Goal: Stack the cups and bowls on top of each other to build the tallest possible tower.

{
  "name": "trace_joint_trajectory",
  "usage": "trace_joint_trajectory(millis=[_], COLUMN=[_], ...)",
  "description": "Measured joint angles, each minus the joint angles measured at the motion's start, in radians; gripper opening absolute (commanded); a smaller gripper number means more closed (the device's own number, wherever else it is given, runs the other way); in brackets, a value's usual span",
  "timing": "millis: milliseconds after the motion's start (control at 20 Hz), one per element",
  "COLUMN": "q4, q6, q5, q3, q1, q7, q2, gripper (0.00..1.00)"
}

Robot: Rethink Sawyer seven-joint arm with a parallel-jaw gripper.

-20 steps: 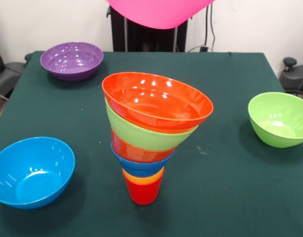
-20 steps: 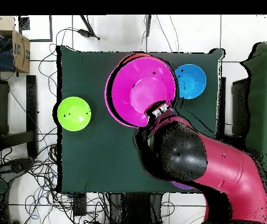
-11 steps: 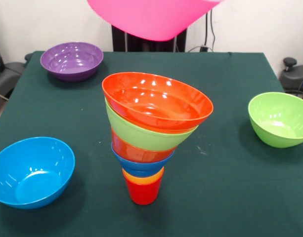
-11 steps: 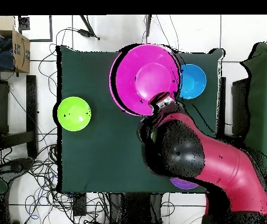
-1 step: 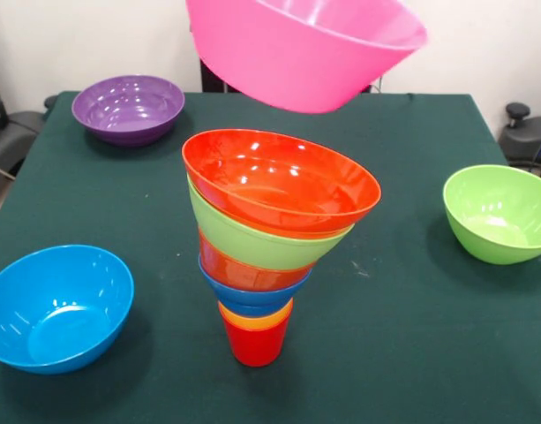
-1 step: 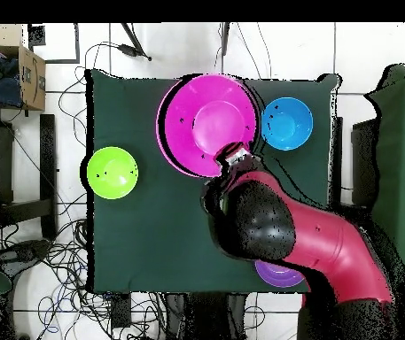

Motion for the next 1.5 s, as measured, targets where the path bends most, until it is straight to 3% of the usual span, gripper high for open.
trace_joint_trajectory(millis=[450,1050,1500], q4=[0.021,0.038,0.045], q6=[-0.026,-0.129,-0.153], q5=[-0.002,-0.077,-0.108], q3=[0.032,0.073,0.09], q1=[-0.007,-0.04,-0.071], q7=[0.0,0.0,0.0], q2=[0.026,0.067,0.093], gripper=[0.0,0.0,0.0])
